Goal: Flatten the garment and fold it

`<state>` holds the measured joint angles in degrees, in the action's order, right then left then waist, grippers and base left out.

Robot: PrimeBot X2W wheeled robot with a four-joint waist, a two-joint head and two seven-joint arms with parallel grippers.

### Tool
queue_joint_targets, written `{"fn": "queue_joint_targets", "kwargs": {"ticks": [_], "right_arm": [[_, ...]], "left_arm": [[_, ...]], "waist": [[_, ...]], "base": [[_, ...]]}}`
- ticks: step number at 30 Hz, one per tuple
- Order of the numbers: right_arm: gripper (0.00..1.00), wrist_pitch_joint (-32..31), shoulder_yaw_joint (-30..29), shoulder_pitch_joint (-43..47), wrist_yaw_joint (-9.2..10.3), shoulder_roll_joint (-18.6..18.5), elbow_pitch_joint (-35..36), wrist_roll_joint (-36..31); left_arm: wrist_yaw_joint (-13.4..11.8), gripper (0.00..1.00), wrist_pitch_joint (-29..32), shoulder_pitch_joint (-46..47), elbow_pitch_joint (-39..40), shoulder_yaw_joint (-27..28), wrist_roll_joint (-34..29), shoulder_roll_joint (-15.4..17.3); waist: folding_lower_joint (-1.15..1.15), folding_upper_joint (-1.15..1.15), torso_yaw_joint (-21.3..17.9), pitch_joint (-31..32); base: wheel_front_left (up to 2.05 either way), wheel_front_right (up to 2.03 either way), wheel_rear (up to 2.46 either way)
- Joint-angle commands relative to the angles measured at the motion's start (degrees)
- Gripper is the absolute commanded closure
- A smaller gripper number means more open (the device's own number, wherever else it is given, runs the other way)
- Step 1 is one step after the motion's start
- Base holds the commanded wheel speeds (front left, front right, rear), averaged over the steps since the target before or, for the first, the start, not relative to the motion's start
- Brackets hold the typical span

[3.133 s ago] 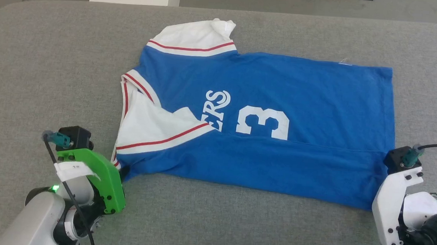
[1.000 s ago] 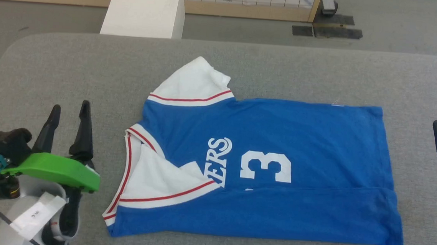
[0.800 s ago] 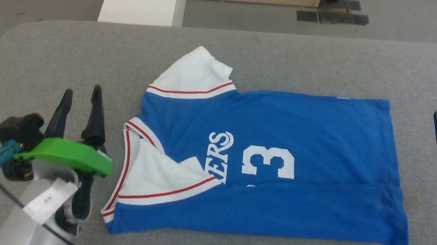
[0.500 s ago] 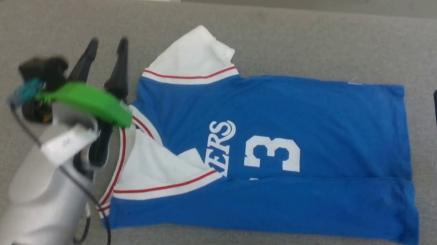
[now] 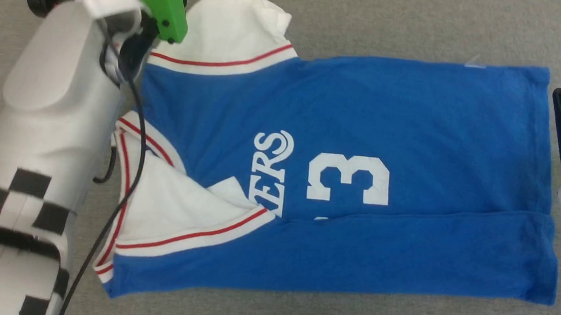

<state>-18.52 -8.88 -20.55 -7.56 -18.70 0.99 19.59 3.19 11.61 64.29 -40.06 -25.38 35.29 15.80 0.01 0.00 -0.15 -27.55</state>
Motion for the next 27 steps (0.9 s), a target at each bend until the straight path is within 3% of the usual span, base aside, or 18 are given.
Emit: {"fn": "queue_joint_targets", "kwargs": {"ticks": [1,7,18,19,20,27], "right_arm": [[0.0,-0.24,0.03,-0.88,0.08,0.15,0.47,0.11],[0.0,-0.52,-0.33,-0.54,0.08,0.34,1.68,0.17],[0.0,-0.78,-0.75,-0.21,0.08,1.05,3.05,0.33],[0.0,-0.85,-0.81,-0.17,0.08,1.06,3.1,0.35],[0.0,-0.83,-0.91,-0.17,0.08,1.04,3.15,0.34],[0.0,-1.62,-1.38,-1.25,0.08,0.4,3.62,0.4]], "left_arm": [[0.48,0.0,2.14,2.11,-1.56,-0.6,0.24,-0.38],[0.55,0.0,18.02,8.69,-8.98,-3.31,1.32,-1.66],[-3.16,0.0,34.33,10.93,-15.48,-7.89,-0.57,-1.91],[-3.34,0.63,35.66,10.73,-15.64,-7.88,-0.18,-2.14],[-3.35,1.0,36.53,10.58,-15.63,-7.91,0.08,-2.28],[-2.87,1.0,35.92,10.28,-12.12,-6.43,2.37,-2.77]], "waist": [[-0.01,0.0,-2.66,-3.0],[-0.01,0.0,-4.68,-5.16],[-0.01,0.0,-5.77,-7.4],[-0.01,0.0,-5.71,-7.52],[-0.01,0.0,-5.62,-7.6],[-0.01,0.0,-4.64,-7.26]], "base": [[0.0,0.0,0.0],[0.0,0.0,0.0],[0.0,0.0,0.0],[0.0,0.0,0.0],[0.0,0.0,0.0],[0.0,0.0,0.0]]}}
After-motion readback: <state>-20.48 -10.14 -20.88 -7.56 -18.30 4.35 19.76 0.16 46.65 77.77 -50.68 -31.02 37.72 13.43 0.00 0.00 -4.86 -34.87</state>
